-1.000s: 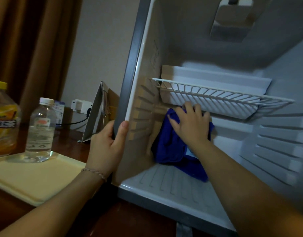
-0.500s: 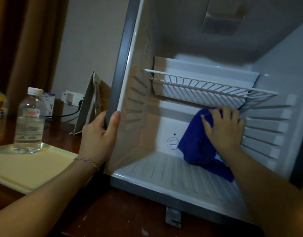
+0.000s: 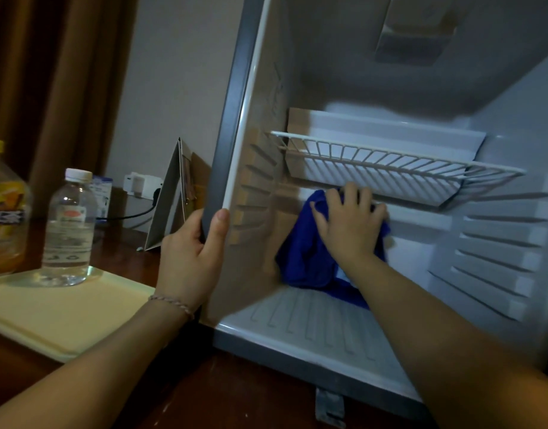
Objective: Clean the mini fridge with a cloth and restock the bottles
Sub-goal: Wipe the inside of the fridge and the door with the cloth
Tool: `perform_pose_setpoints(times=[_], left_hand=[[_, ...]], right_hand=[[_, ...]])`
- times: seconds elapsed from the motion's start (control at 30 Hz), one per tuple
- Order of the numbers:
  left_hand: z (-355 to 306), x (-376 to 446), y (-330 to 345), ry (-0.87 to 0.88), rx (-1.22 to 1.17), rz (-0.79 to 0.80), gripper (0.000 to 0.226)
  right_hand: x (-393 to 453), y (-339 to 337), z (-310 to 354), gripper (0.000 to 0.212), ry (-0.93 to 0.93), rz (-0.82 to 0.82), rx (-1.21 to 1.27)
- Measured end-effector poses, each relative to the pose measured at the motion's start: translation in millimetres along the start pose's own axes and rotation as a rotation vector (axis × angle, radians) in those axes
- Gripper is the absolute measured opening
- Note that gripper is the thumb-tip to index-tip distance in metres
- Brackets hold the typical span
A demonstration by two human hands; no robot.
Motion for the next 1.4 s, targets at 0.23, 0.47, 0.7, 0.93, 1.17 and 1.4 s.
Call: perform_pose_setpoints(times=[0.23,0.47,0.7,0.93,1.17,1.4], left_hand=[[-3.0,-0.4,-0.6,-0.027,-0.025,0.024,0.030],[-2.9,1.0,-2.7,-0.059,-0.039,0.050,0.026],[-8.7,-1.1,-2.6,-0.070,-0.012,0.060,0.024],[-2.8,0.0,-3.9,-0.070,-0.017,0.027,0.033],[-1.7,0.6,-2.0,-0.099,-0.011,0.040,0.029],[1.2,1.3,-2.8,-0.090,-0.050,0.079,0.028]], right_hand=[[0.8,2.6,-5.4,0.040,-0.123,0.016,0.036],[-28.8,0.7,-52.3,0.043,-0.048,0.066,0.041],[-51.1,-8.6,-88.3,0.040,0.103,0.054,0.021],[-55.1,-8.7,-92.9,0.034,0.196,0.027,0.074],[-49.3,-12.8,-34.3,0.038,0.127,0.445,0.617],[-39.4,-32.0,14.2,0.090,-0.048,1.234,0.615]])
Point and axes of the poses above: each hand's wrist, its own x-axis towards the middle knuckle, its own y-axis out of the palm, z = x × y, the point moved 2 cm from there along x, towards the middle knuckle, and after that the axes turned 11 degrees about -y, right-handed, at the moved point
